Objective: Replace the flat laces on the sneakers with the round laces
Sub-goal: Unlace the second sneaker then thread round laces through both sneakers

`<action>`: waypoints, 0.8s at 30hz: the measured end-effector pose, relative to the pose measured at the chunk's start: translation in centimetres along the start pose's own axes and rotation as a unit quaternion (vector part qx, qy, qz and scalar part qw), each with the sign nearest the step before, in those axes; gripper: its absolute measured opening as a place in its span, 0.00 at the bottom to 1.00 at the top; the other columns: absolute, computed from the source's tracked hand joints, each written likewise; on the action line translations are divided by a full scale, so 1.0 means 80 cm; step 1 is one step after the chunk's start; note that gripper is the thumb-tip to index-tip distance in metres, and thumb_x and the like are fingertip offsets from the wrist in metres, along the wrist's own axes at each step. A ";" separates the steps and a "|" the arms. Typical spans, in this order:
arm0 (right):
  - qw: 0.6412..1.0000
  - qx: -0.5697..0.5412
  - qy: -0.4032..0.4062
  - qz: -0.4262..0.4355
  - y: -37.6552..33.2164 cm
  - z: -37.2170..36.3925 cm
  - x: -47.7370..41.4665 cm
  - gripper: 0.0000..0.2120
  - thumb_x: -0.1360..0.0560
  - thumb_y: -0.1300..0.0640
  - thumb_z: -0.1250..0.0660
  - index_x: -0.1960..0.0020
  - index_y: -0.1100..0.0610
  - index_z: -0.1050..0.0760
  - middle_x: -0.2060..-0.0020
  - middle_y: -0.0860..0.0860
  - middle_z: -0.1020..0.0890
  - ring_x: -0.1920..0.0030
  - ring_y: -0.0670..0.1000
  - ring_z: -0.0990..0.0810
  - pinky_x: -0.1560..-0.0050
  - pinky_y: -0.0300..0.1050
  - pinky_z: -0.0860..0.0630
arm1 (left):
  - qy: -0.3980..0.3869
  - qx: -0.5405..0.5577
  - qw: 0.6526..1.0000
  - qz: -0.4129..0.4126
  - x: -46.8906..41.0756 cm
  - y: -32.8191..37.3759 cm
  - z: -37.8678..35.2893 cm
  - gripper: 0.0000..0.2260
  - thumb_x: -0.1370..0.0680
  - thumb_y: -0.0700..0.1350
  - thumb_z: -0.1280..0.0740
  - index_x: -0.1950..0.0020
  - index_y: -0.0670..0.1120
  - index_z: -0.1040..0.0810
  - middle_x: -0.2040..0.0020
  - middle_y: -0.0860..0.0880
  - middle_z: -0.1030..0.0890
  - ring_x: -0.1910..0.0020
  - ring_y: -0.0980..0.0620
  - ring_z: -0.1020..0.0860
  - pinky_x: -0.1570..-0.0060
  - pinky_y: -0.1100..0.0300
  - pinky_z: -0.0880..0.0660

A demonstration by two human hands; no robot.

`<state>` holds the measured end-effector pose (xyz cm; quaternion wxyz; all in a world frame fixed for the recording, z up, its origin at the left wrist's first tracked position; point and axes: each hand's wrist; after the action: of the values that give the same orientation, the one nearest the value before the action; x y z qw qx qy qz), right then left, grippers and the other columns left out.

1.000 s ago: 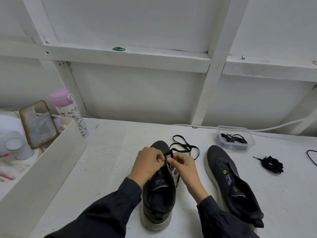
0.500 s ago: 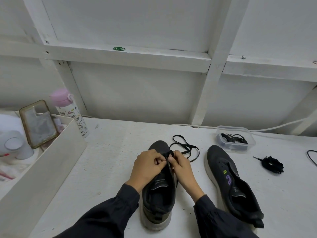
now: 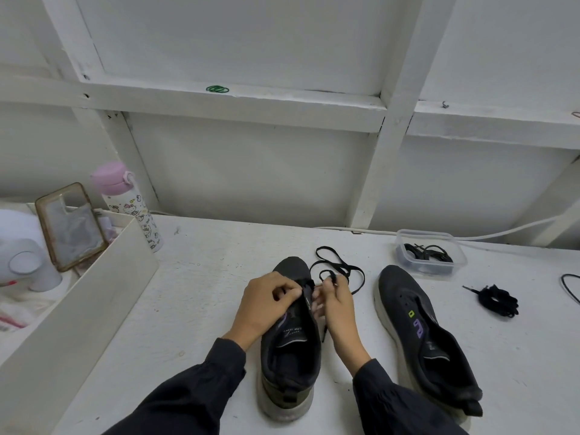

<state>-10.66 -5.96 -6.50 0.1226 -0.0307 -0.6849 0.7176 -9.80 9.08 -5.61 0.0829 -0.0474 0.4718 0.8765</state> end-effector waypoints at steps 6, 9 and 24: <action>0.994 0.015 -0.032 -0.100 0.003 0.022 0.010 0.25 0.22 0.42 0.37 0.68 0.60 0.29 0.75 0.56 0.25 0.77 0.53 0.27 0.76 0.41 0.32 | 0.033 0.106 0.991 0.075 0.013 -0.026 0.019 0.07 0.27 0.39 0.26 0.53 0.51 0.17 0.60 0.53 0.17 0.62 0.56 0.20 0.59 0.64 0.22; 0.995 -0.011 -0.040 -0.086 0.004 0.017 0.021 0.20 0.22 0.45 0.35 0.63 0.60 0.23 0.69 0.56 0.21 0.72 0.50 0.24 0.72 0.42 0.30 | 0.027 0.071 0.996 0.051 0.019 -0.029 0.018 0.06 0.29 0.42 0.24 0.54 0.51 0.15 0.59 0.55 0.16 0.59 0.59 0.19 0.58 0.70 0.26; 0.995 0.063 -0.071 -0.022 -0.005 -0.020 0.059 0.26 0.20 0.57 0.38 0.24 0.53 0.37 0.25 0.46 0.35 0.26 0.45 0.38 0.24 0.48 0.41 | 0.020 -0.174 0.983 -0.046 -0.008 -0.018 0.011 0.05 0.17 0.48 0.40 0.50 0.47 0.30 0.66 0.50 0.21 0.69 0.46 0.23 0.60 0.52 0.25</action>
<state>-14.83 -3.34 -5.59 0.0916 0.0430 -0.6456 0.7570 -8.93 10.57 -6.22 0.1040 -0.1003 0.3107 0.9395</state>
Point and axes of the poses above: each hand's wrist, its own x-axis away from the middle knuckle, its own z-axis out of the back of the hand, y = z × x
